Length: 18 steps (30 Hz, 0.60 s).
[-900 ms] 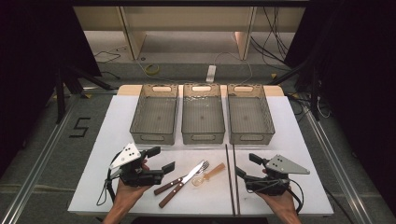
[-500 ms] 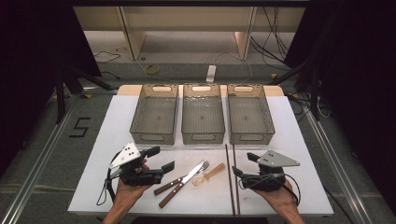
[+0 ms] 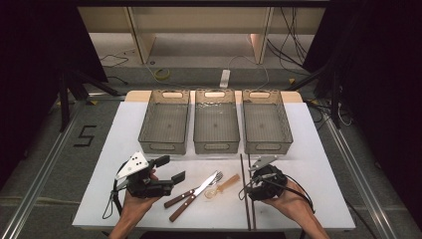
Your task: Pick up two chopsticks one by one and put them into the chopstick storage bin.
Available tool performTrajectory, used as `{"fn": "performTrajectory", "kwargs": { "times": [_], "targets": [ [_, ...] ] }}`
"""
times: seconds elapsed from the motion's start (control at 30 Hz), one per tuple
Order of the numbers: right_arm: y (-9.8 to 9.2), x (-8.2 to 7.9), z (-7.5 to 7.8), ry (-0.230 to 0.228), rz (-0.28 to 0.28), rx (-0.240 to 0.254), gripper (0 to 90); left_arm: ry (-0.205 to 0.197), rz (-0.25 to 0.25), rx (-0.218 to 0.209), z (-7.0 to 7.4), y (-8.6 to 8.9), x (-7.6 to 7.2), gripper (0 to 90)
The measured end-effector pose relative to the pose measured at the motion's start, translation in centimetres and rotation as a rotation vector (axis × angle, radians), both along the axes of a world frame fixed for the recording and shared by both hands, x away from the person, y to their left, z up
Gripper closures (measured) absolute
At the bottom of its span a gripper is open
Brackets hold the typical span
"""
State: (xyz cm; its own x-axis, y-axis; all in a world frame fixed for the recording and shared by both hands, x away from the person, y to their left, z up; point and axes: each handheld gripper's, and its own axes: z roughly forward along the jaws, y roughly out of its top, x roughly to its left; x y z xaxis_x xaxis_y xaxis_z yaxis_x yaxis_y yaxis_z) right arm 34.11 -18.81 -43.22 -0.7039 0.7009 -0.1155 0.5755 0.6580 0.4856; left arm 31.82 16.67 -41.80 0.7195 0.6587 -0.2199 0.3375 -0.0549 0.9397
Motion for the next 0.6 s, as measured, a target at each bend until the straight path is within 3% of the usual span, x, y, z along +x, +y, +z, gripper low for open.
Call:
{"fn": "performTrajectory", "kwargs": {
  "times": [0.07,0.27,0.6],
  "targets": [
    [0.1,0.5,-0.4,0.051,-0.005,-0.011,36.4,-0.001,-0.001,0.001,0.0,0.0,0.0,17.6],
    [0.3,1.3,-1.1,0.13,-0.011,-0.043,40.2,-0.001,-0.004,0.0,0.0,-0.1,0.0,17.6],
    [0.3,1.8,-1.6,0.199,-0.007,-0.066,44.6,-0.002,-0.005,-0.001,0.0,-0.1,0.0,17.7]
  ]
}}
